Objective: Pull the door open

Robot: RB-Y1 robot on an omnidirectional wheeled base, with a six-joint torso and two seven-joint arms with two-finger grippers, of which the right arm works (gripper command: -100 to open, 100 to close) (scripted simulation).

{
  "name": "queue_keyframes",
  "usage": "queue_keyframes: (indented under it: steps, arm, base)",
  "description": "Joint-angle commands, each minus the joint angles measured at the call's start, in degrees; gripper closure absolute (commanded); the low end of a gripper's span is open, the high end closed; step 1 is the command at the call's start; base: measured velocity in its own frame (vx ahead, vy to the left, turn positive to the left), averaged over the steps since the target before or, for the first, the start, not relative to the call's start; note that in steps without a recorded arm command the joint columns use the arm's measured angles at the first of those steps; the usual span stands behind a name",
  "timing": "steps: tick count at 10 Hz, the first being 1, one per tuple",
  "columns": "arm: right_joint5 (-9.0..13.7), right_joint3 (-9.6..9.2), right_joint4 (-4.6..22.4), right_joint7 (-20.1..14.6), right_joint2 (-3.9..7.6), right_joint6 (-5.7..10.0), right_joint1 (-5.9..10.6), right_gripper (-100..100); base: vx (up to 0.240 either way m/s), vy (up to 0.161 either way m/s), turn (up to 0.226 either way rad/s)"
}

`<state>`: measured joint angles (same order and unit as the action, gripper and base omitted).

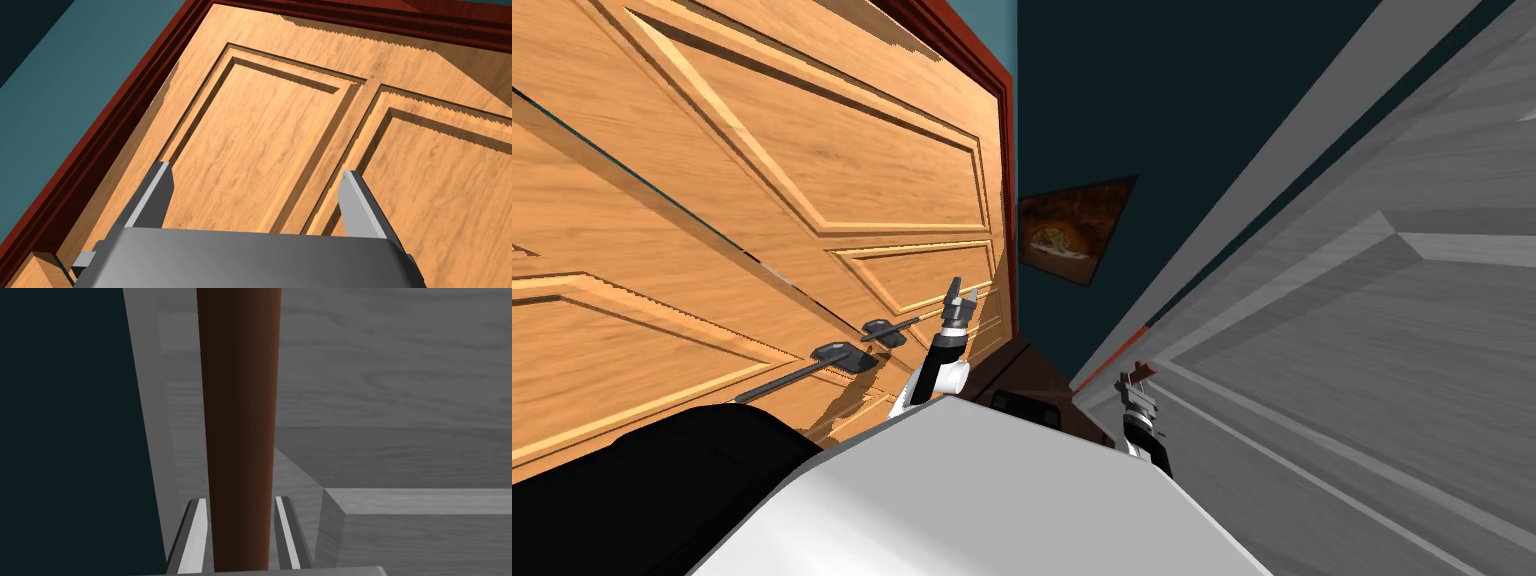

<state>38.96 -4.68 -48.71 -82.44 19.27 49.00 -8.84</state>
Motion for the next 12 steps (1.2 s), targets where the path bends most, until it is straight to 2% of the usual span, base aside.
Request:
queue_keyframes:
  steps: [1, 2, 3, 4, 9, 10, 11, 12]
  arm:
    - [-0.7, -1.45, -0.4, -1.1, 0.42, -0.15, -0.32, 100]
    - [-0.9, -1.91, -0.7, -1.5, 0.60, -0.21, -0.44, 100]
    - [-0.7, -1.51, -0.5, -1.2, 0.55, -0.13, -0.36, 100]
    - [-1.4, -2.84, -1.0, -2.0, 0.91, 0.04, -0.88, 100]
    - [-3.7, -7.08, -3.0, -4.7, 2.85, 1.03, -2.52, 100]
    - [-4.0, -7.72, -3.3, -5.1, 3.14, 1.18, -2.77, 100]
    - [-3.8, -7.18, -2.7, -4.9, 3.06, 1.24, -2.30, 100]
    - [-4.5, -8.52, -2.9, -6.0, 3.79, 1.99, -3.05, 100]
  base:
    - [-0.232, 0.017, 0.068]
    - [-0.232, -0.017, 0.055]
    - [-0.107, -0.007, 0.028]
    - [-0.151, -0.002, 0.057]
    - [-0.249, -0.014, 0.069]
    - [-0.252, 0.003, 0.054]
    - [-0.113, 0.005, 0.013]
    - [-0.164, -0.024, 0.095]
